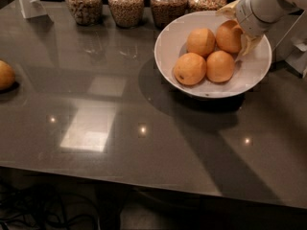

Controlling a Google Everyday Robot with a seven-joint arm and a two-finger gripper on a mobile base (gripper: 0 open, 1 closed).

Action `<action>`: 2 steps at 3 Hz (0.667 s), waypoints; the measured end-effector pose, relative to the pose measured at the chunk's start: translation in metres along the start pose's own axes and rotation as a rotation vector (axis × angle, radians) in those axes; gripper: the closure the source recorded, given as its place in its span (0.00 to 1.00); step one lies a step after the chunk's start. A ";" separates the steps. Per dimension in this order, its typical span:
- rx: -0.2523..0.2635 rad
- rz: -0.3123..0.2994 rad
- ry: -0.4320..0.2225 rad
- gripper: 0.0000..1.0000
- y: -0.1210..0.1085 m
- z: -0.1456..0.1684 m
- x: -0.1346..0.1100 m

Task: Pick orange from white bowl

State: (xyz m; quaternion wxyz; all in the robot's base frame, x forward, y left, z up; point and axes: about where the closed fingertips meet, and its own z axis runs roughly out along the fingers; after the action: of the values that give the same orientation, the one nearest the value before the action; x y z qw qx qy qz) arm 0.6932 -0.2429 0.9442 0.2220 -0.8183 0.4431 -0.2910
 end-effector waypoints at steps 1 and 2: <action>-0.014 0.006 -0.009 0.43 0.002 0.007 0.000; -0.020 0.008 -0.028 0.66 0.003 0.009 -0.005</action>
Offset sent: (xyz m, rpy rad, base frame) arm 0.0005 0.0051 -0.0102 0.0255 0.0425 0.0116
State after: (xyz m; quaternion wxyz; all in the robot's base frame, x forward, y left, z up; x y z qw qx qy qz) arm 0.6956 -0.2392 0.9340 0.2212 -0.8228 0.4460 -0.2741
